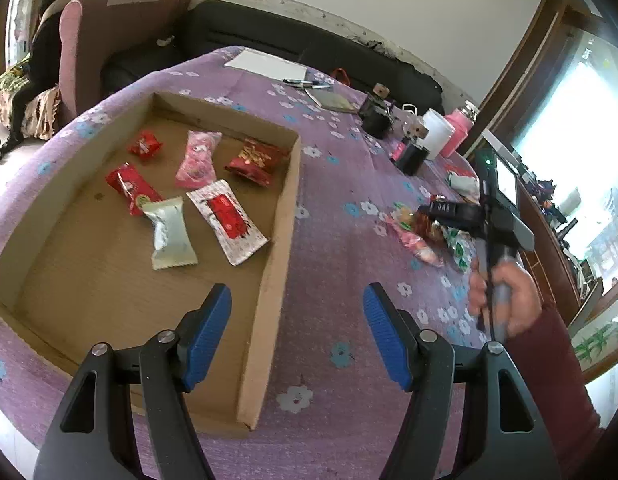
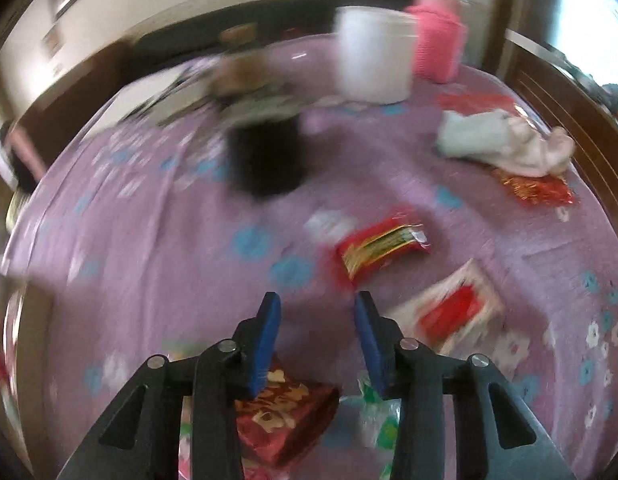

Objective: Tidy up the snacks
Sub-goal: 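Move the right tool to the red packet with gold print and grasp it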

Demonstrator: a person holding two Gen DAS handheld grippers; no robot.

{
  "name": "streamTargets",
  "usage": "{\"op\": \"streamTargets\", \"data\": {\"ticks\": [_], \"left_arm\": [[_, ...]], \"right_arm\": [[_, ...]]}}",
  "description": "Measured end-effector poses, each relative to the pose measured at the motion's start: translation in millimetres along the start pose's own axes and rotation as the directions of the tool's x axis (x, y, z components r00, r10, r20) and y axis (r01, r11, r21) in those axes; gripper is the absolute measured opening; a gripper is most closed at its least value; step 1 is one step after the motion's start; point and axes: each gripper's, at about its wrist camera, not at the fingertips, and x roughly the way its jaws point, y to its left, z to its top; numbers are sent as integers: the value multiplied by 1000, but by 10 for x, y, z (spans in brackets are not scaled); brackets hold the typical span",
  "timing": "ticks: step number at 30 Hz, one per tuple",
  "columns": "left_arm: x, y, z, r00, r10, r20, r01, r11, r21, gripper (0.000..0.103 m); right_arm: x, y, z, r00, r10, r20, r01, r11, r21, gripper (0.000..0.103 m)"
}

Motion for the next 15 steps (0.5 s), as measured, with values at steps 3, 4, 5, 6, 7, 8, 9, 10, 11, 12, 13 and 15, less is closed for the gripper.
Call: {"op": "streamTargets", "data": {"ticks": [3,4,5,6,7,8,9,10,11,12,13,15], "left_arm": [[-10,-37,-24,1000,-2,-1,2,1000,12,68],[-17,-49,-32,1000,-4,-1,4,1000,16,68],[-24,-61,-41,1000,-7,0,7,1000,19,68],[-32,-77,-50,1000,-9,3,9,1000,22,68],[-37,-110,-61,1000,-12,4,12,1000,27,68],[-38,-128,-66,1000,-15,3,15,999,30,68],[-36,-164,-78,1000,-21,0,21,999,35,68],[-27,-212,-89,1000,-27,-4,27,999,42,68],[-17,-249,-101,1000,-30,-9,30,998,48,68],[-4,-304,-125,999,-35,-20,37,998,58,68],[4,-337,-137,999,-39,-27,40,997,65,68],[23,-426,-170,998,-41,-44,45,996,83,68]], "right_arm": [[-166,121,-254,996,74,-40,-76,995,-62,39],[-233,134,-339,992,107,-61,-111,991,-75,38],[-301,123,-408,989,128,-71,-133,988,-75,37],[-412,48,-474,989,142,-50,-144,988,-53,37],[-505,8,-492,989,146,-19,-146,989,-32,42],[-599,-68,-523,988,151,21,-151,989,-10,43],[-672,-129,-548,986,161,52,-161,987,3,43],[-728,-179,-579,982,177,72,-178,984,17,43],[-752,-214,-609,978,192,80,-195,980,33,43],[-752,-226,-642,974,213,78,-217,975,49,43],[-738,-216,-669,968,242,66,-246,968,55,44],[-694,-140,-706,962,268,57,-270,962,44,44]]}}
